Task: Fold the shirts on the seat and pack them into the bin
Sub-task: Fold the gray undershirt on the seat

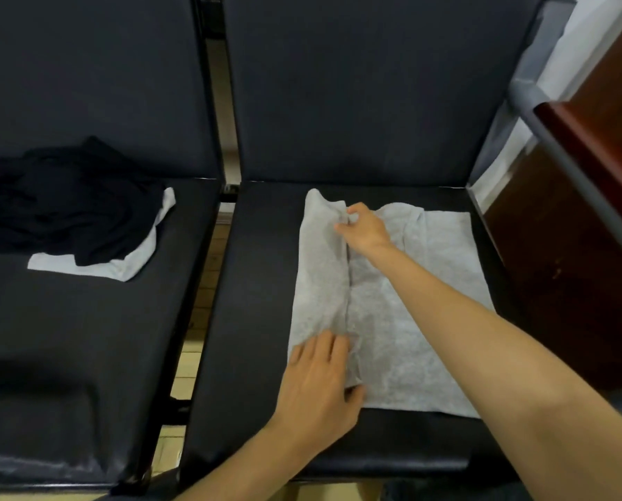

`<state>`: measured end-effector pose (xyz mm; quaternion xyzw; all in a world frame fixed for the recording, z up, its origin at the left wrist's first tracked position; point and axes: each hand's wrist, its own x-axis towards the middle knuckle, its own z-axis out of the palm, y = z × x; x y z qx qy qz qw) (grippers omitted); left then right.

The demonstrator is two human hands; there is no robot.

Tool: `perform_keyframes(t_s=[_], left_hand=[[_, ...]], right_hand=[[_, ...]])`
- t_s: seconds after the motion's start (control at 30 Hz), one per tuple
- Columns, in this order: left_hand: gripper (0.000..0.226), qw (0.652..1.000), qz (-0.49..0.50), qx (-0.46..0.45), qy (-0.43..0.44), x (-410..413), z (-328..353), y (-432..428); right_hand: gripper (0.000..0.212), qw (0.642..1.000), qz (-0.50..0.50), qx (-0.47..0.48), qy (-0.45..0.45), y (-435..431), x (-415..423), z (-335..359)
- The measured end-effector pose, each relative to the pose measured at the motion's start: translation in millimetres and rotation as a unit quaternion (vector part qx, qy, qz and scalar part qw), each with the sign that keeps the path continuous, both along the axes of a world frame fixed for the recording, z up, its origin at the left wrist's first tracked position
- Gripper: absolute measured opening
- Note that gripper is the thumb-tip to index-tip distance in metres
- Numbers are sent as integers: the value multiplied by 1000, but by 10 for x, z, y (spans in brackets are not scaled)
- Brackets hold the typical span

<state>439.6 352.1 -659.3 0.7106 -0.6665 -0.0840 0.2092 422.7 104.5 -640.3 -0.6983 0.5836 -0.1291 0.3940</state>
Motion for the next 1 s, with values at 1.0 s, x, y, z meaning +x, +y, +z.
perform_keyframes(t_s=[1.0], left_hand=[[22,984,-166,-57,10,-626,-36,-148]], right_hand=[[28,986,-30,-131,99,-61,-1785,-65]])
